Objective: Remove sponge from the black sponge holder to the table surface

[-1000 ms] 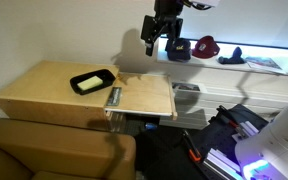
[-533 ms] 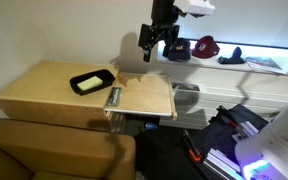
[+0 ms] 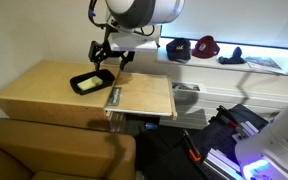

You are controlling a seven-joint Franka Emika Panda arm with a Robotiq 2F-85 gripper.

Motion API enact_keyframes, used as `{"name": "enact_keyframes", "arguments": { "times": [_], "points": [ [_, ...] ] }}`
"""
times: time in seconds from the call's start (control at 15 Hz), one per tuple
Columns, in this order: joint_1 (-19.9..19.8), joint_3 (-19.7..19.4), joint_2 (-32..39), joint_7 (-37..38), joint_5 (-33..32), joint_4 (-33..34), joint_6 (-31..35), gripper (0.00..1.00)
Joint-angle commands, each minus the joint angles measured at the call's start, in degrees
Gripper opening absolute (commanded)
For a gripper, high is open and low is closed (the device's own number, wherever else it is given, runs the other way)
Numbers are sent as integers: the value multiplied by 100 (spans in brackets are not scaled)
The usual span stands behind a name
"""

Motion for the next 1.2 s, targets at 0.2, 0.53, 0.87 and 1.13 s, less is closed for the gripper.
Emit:
{"name": "enact_keyframes", "arguments": {
  "times": [0.2, 0.53, 0.87, 1.13],
  "points": [
    [-35, -15, 290, -21, 174, 197, -200, 100],
    [121, -554, 1557, 1578, -32, 1313, -125, 100],
    [441, -785, 2468, 3011, 339, 2902, -731, 100],
    [433, -770, 2433, 2948, 250, 2805, -584, 100]
  ]
}}
